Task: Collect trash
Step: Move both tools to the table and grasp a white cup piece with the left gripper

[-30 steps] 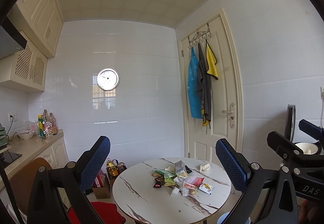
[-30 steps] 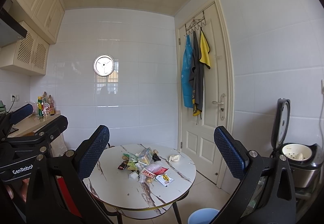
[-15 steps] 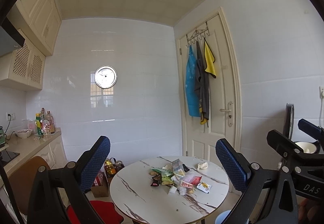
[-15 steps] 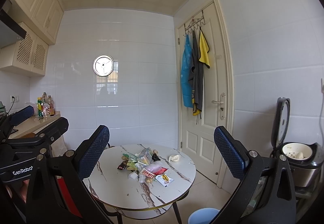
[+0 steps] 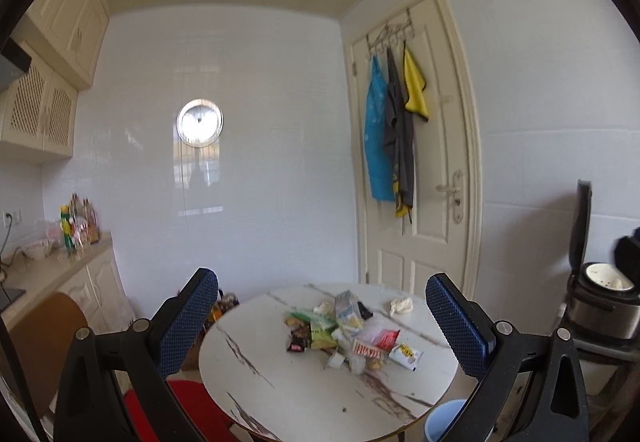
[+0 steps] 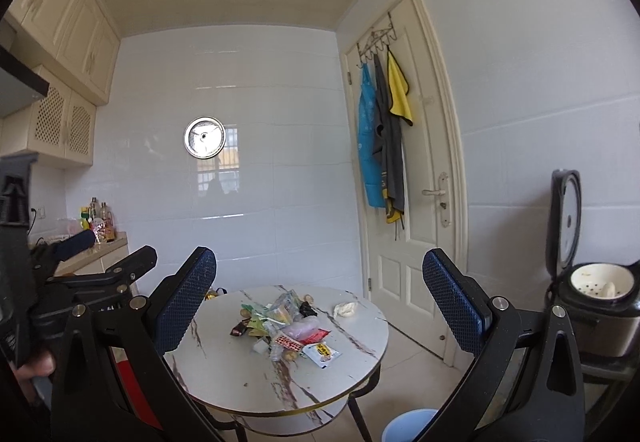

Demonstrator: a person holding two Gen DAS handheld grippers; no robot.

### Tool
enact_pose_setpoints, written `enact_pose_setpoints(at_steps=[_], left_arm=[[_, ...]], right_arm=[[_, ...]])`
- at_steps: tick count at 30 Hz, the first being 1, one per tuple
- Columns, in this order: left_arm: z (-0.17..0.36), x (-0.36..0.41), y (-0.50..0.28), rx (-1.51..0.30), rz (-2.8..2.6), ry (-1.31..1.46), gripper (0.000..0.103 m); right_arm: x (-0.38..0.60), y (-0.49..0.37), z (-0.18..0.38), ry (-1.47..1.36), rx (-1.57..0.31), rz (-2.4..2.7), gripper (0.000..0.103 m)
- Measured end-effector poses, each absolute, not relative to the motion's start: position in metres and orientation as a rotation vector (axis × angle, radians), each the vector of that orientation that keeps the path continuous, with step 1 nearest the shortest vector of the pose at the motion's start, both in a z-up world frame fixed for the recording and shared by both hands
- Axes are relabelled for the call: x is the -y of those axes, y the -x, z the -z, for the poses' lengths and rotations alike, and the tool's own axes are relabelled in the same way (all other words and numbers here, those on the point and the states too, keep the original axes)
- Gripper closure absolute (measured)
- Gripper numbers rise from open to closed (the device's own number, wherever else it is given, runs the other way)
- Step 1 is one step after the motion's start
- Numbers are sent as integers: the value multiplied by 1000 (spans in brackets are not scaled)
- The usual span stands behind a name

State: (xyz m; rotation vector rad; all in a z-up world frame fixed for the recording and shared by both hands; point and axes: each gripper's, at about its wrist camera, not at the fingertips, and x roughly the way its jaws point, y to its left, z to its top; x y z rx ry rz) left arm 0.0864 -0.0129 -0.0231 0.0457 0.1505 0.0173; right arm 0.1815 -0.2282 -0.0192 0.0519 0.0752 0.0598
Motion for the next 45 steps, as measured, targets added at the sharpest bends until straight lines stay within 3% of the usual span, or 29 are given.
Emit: enact_pose_setpoints(at_steps=[12, 21, 30, 45], left_arm=[[106, -8, -234, -607, 28, 52, 1], [152, -15, -343, -892, 0, -17, 1], [177, -31, -410, -980, 16, -38, 1], [192, -47, -426, -1005, 171, -98, 1]], right_arm=[[289, -280, 109, -134, -382, -91, 0], [264, -385, 181, -23, -649, -192, 0], [223, -478, 244, 130, -902, -312, 0], [216, -540, 272, 226, -993, -393, 4]])
